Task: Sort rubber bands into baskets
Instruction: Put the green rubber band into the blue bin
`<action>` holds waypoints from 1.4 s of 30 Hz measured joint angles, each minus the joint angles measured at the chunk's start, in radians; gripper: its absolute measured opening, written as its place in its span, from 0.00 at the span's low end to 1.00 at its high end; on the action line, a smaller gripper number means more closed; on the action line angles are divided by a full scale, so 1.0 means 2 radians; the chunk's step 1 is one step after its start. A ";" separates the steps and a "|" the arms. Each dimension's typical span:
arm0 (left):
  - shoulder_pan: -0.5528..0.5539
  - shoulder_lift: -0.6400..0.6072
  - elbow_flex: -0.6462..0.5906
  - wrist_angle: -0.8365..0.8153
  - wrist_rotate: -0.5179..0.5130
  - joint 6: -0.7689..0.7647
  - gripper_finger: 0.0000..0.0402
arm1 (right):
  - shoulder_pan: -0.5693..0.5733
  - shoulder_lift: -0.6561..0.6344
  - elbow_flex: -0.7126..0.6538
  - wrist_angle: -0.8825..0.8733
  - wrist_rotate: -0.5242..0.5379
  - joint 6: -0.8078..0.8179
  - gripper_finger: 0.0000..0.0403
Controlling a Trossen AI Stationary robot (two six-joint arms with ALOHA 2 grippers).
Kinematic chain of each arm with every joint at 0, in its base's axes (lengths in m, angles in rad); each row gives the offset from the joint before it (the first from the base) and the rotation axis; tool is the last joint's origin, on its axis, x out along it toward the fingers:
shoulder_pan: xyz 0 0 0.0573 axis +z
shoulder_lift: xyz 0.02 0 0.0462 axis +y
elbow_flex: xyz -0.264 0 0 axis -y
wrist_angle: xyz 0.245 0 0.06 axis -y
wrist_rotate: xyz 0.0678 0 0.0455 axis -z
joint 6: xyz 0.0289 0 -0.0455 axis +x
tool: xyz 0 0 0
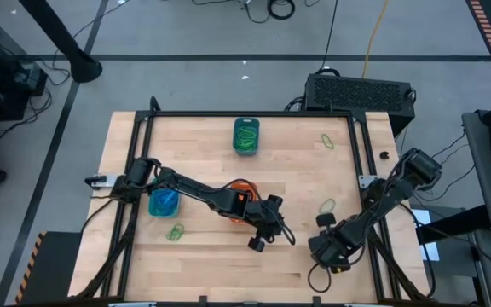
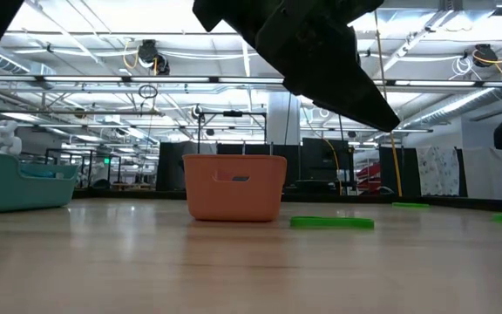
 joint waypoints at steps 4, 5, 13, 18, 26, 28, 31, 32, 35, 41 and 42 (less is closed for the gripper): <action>0.000 0.000 0.000 0.004 0.005 0.000 0.28 | 0.000 -0.015 -0.001 -0.001 -0.005 -0.015 0.03; 0.000 0.000 0.000 0.007 0.006 0.000 0.28 | 0.000 -0.020 -0.001 -0.003 -0.005 -0.013 0.02; 0.000 0.000 0.000 0.075 0.052 -0.040 0.28 | -0.001 -0.074 -0.001 -0.006 0.101 0.000 0.01; 0.000 0.000 0.000 0.109 0.057 -0.097 0.28 | -0.008 -0.103 -0.001 0.014 0.182 0.000 0.00; 0.010 0.000 0.000 0.109 0.053 -0.144 0.28 | -0.021 -0.124 0.000 0.101 0.206 -0.061 0.00; 0.009 0.000 0.000 0.114 0.052 -0.144 0.28 | -0.026 -0.124 0.000 0.121 0.208 -0.079 0.00; 0.008 0.000 0.000 0.115 0.053 -0.144 0.28 | -0.035 -0.124 0.000 0.147 0.208 -0.099 0.00; 0.008 0.000 0.000 0.113 0.054 -0.144 0.28 | -0.038 -0.124 0.000 0.154 0.208 -0.102 0.00; 0.008 0.000 0.000 0.110 0.057 -0.145 0.28 | -0.049 -0.124 0.000 0.159 0.210 -0.103 0.00; 0.011 0.000 0.000 0.089 0.048 -0.156 0.28 | -0.059 -0.125 0.008 0.158 0.211 -0.101 0.00; 0.011 0.000 0.000 0.085 0.047 -0.156 0.28 | -0.059 -0.125 0.010 0.158 0.211 -0.101 0.00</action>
